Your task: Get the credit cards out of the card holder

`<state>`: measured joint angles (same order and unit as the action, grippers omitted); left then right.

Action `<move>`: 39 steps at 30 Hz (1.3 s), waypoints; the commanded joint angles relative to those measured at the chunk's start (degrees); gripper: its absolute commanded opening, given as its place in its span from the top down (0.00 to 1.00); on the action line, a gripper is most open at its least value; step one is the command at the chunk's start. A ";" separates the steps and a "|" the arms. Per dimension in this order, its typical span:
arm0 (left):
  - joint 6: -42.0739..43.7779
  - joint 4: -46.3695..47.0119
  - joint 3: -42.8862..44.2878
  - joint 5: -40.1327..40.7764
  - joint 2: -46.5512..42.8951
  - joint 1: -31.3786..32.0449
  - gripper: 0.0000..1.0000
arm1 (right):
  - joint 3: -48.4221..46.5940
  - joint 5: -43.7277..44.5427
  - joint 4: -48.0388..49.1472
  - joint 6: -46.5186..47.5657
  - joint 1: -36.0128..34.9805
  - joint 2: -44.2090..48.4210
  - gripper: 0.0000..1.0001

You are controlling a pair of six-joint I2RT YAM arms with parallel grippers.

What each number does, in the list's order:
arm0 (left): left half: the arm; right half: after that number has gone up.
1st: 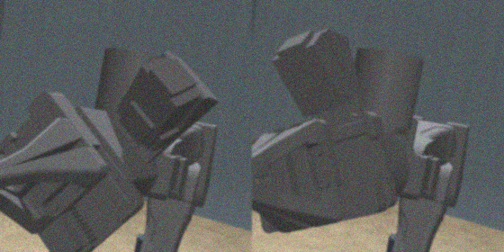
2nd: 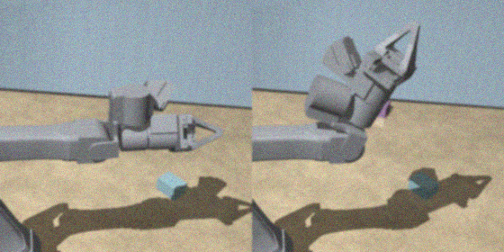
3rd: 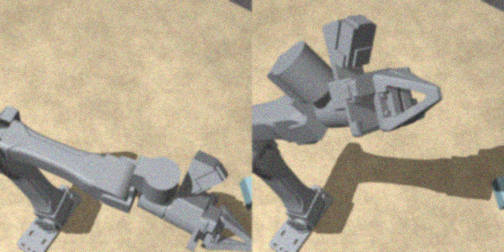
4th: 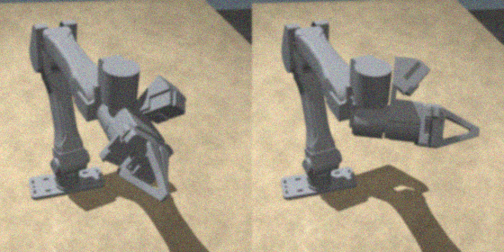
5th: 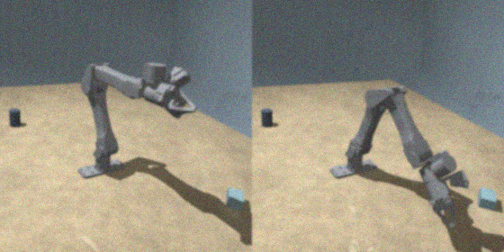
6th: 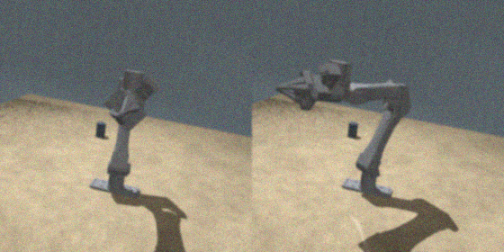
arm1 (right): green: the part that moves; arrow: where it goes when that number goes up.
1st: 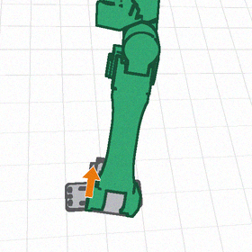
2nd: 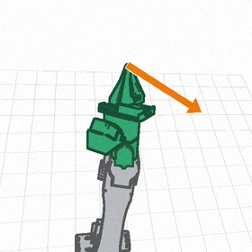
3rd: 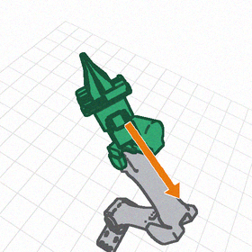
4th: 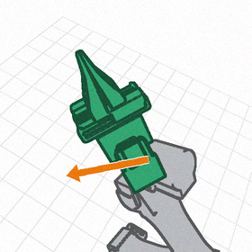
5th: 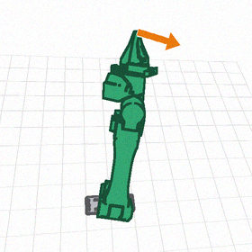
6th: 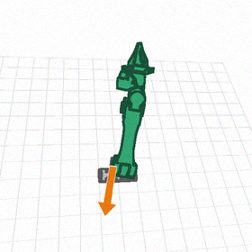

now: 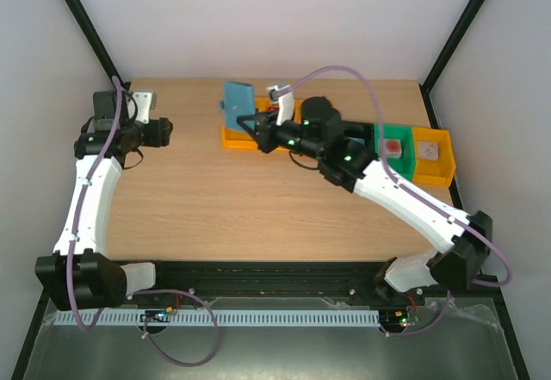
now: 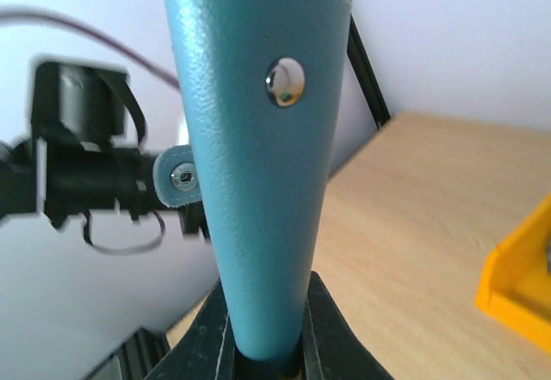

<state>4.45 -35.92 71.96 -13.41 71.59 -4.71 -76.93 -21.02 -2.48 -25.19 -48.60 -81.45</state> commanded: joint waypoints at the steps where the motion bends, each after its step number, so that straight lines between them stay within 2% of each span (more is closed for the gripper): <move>1: 8.00 -4.81 0.98 -8.58 -5.74 0.57 0.28 | -0.88 -4.98 2.76 1.97 2.30 2.89 0.98; 5: 11.95 -12.27 7.69 -20.43 -5.65 0.77 0.24 | -1.53 -6.60 0.46 6.87 2.47 3.21 0.98; 8: 11.45 -13.80 10.97 -29.45 -5.14 3.75 0.15 | -1.88 -8.70 -0.13 8.48 2.53 3.09 0.98; 11: 7.22 -11.64 14.45 -28.75 -3.65 11.32 0.01 | -2.51 -11.65 -0.33 9.20 2.54 2.23 0.98; 13: 6.63 -11.54 17.39 -28.57 -2.46 15.03 0.01 | -2.98 -13.19 -0.81 9.57 2.50 1.71 0.98; 19: 1.26 -6.47 19.58 -27.99 -0.19 15.70 0.01 | -2.79 -19.85 -1.53 11.30 2.51 1.85 0.98; 25: 6.34 -9.54 16.81 -30.27 -1.53 15.15 0.23 | -1.57 -20.26 -1.83 13.85 2.62 4.53 0.98; 33: 17.68 -18.20 16.14 -36.23 -3.81 11.21 0.16 | -2.29 -24.89 -5.42 18.84 2.72 5.55 0.98; 37: 20.41 -20.43 15.96 -37.91 -4.52 10.43 0.17 | -2.29 -26.66 -5.62 19.15 2.75 5.78 0.98; 39: 20.49 -20.49 15.51 -37.94 -4.49 10.35 0.22 | -2.26 -27.68 -5.44 19.11 2.79 5.77 0.98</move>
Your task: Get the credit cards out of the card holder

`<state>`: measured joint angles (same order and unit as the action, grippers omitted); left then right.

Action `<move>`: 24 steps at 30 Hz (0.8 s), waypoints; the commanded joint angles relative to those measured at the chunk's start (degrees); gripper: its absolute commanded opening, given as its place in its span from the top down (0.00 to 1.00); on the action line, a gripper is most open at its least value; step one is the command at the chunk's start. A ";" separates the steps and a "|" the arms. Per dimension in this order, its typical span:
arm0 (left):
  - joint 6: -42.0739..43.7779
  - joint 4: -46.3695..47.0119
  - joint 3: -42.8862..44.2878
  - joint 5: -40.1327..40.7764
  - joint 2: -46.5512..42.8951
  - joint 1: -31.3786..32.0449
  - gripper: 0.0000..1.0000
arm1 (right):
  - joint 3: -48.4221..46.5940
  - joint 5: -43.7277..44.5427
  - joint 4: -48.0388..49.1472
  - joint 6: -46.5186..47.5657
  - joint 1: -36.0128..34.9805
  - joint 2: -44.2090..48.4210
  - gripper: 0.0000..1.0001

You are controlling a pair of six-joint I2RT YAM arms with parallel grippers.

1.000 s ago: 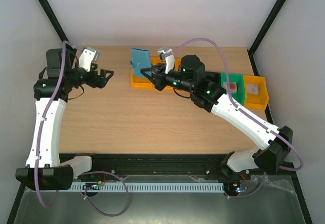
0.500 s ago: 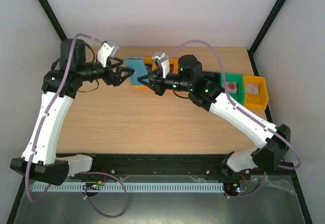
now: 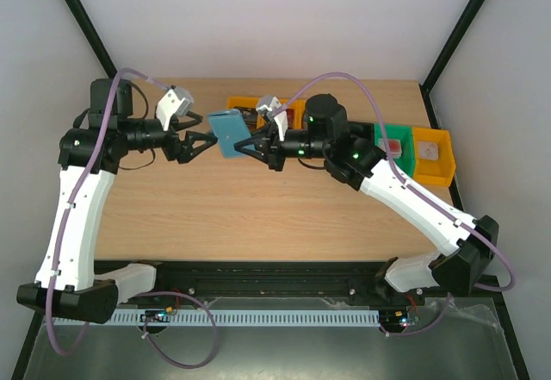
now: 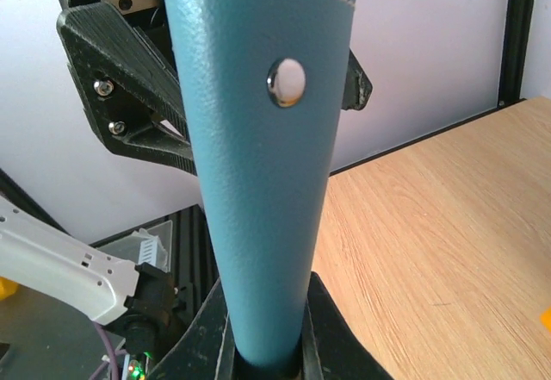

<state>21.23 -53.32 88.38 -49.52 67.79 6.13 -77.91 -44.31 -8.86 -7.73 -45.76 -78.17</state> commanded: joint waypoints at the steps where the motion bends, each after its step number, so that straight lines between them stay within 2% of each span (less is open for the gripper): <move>1: 3.95 -3.17 -1.00 -1.67 -0.66 -0.57 0.26 | -1.24 -4.93 1.03 1.70 -0.04 2.56 0.98; 4: 5.82 -4.30 -0.71 -1.74 -0.89 -1.46 0.39 | -0.87 -6.32 1.02 2.41 -0.06 3.25 0.98; 9: 5.81 -3.65 -1.63 -4.58 -0.95 -1.65 0.50 | -0.49 -8.90 2.42 1.49 -0.03 3.10 0.98; 13: 2.93 -1.43 -2.28 -8.68 -0.68 -1.58 0.50 | 0.31 -10.72 4.81 -0.64 -0.06 2.29 0.98; 17: 4.55 -2.57 -2.90 -14.97 -0.76 -1.43 0.48 | 0.65 -10.98 6.65 -2.03 0.03 1.68 0.98; 24: 5.95 -3.45 -4.24 -16.89 -0.99 -0.51 0.37 | 0.51 -10.76 8.40 -3.05 -0.01 0.29 0.98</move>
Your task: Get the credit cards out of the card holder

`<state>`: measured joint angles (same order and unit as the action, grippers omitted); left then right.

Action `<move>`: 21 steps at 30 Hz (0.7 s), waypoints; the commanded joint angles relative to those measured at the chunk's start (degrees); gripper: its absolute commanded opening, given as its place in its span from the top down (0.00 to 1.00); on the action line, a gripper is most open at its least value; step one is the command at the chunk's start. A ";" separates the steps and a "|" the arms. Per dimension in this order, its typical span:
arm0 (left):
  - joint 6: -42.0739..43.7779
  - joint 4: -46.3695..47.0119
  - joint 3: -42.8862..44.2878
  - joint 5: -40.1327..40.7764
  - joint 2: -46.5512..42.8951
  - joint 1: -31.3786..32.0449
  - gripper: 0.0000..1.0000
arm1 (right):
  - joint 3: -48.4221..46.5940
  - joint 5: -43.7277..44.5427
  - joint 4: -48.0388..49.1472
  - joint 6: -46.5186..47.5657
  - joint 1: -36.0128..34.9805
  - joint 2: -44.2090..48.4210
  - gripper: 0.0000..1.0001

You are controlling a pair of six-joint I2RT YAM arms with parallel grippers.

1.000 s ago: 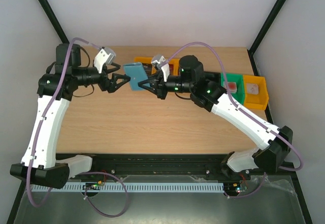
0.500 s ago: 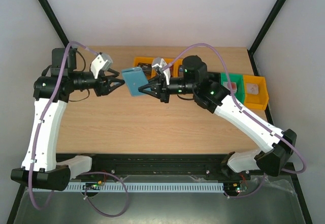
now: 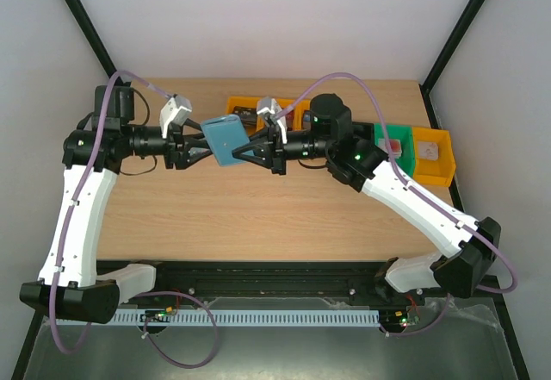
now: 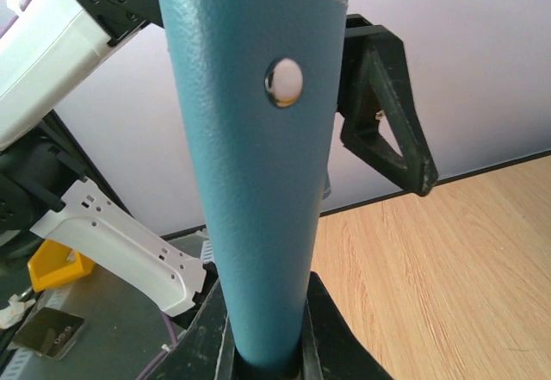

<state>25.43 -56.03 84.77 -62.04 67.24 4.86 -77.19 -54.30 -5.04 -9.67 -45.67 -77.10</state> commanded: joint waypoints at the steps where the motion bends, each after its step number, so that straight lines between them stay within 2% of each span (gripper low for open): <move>1: 2.94 -1.60 -0.39 -4.40 -0.45 0.76 0.35 | -0.17 -0.39 4.51 -1.00 -0.07 -0.77 0.98; 7: 13.39 -9.09 0.22 -4.23 -0.77 0.76 0.31 | -0.72 0.93 2.48 1.09 0.42 -0.01 0.98; 12: 19.74 -13.61 0.67 -5.96 -0.56 0.76 0.41 | -1.66 0.71 -0.14 2.43 0.41 -0.11 0.98; 21: 25.69 -17.52 0.40 -4.68 -0.77 0.76 0.41 | -2.64 1.43 -2.04 3.76 0.55 0.59 0.98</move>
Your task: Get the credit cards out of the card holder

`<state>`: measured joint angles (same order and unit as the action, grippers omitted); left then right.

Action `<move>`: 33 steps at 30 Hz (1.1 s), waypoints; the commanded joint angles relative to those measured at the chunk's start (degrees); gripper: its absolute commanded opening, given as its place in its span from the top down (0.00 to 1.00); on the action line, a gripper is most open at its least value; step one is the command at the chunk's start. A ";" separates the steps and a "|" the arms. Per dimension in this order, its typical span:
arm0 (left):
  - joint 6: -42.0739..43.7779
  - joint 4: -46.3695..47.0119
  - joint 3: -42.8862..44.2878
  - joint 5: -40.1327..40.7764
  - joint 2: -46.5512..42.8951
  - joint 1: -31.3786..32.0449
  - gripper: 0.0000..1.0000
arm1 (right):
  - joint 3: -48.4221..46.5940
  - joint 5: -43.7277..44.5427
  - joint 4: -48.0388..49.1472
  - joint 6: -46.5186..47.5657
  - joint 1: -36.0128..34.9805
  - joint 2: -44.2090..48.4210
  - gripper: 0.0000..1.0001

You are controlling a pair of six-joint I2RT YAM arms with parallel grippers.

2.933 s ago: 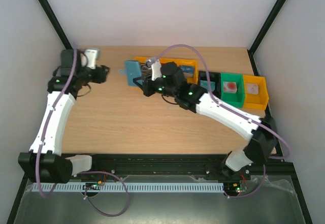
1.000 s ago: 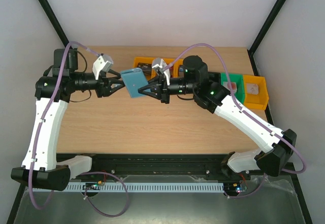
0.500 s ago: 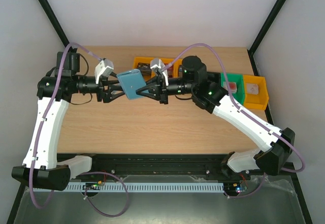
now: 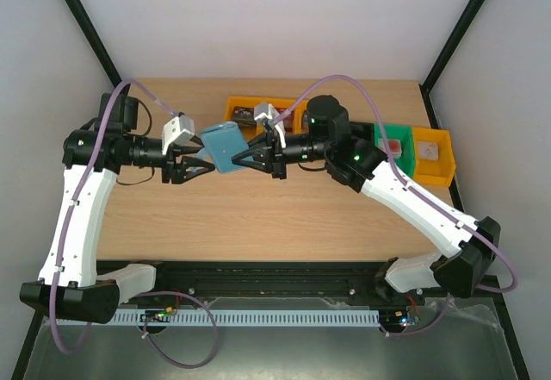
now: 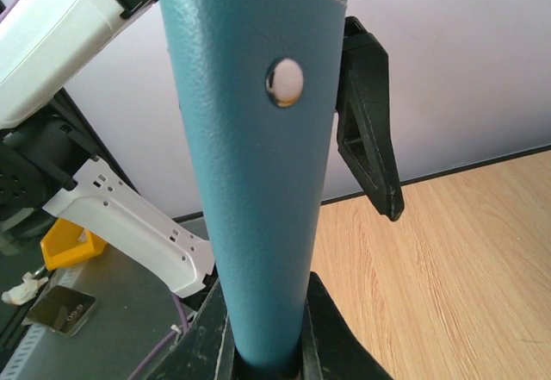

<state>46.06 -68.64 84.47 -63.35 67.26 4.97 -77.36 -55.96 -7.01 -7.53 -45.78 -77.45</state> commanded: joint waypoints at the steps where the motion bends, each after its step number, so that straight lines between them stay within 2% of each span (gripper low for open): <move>1: 5.54 -5.24 0.71 -3.36 -0.86 0.65 0.41 | -2.49 3.06 -0.20 1.78 0.67 0.98 0.98; 4: 5.14 -4.89 0.95 -3.83 -0.82 0.65 0.40 | -2.53 2.95 -0.33 1.73 0.67 0.98 0.98; 7: 0.75 -1.13 0.89 -5.32 -0.61 0.65 0.42 | -2.52 2.57 -0.47 1.76 0.62 0.83 0.98; 13: -7.84 5.77 0.81 -5.53 -0.18 0.65 0.60 | -2.27 0.66 0.66 1.01 0.62 0.62 0.98; 19: -7.91 6.47 0.75 -5.40 -0.29 0.65 0.82 | -2.15 -2.51 1.02 0.94 0.61 0.31 0.98; 23: -7.81 6.82 0.56 -5.52 -0.18 0.65 0.87 | -2.23 -2.41 -0.21 2.25 0.63 0.28 0.98; 26: -9.95 9.23 0.02 -5.56 -0.20 0.65 0.87 | -2.42 -2.86 -0.55 2.39 0.61 0.12 0.98; 30: -17.63 15.13 -1.89 -6.87 -0.06 0.95 0.73 | -1.52 -5.11 2.98 -0.22 0.53 -0.73 0.98; 33: -20.98 17.67 -2.91 -7.48 0.06 1.79 0.70 | -0.91 -5.48 5.59 -1.82 0.49 -1.39 0.98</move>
<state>31.24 -57.93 82.94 -68.71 67.20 5.93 -77.95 -56.62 -6.68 -7.11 -44.47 -77.97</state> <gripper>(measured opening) 0.295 0.089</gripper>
